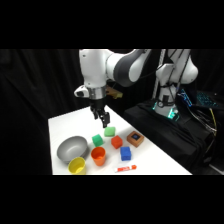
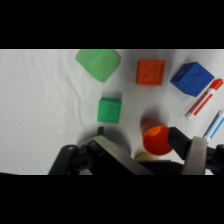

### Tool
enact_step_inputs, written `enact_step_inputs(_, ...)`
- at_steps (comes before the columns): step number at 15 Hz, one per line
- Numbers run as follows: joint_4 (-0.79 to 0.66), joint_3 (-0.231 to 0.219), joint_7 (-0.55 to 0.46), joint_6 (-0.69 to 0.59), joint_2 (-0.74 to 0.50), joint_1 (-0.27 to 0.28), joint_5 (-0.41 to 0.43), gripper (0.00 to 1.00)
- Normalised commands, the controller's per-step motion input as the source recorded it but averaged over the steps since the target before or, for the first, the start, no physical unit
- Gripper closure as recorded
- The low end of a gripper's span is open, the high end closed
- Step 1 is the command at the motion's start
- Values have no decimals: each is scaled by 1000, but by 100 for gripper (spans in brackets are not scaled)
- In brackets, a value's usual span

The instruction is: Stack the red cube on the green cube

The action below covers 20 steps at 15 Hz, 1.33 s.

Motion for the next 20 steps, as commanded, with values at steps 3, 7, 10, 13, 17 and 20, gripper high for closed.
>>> enact_step_inputs(3,-44,43,-35,2,-48,-35,18,0)
enact_step_inputs(7,-206,55,14,74,-190,-19,32,0)
enact_step_inputs(10,-291,66,60,142,-233,3,54,0)
enact_step_inputs(13,-278,57,61,241,-170,4,93,0)
enact_step_inputs(17,-216,36,53,332,-57,-1,99,0)
enact_step_inputs(20,-195,38,33,314,-19,-2,115,0)
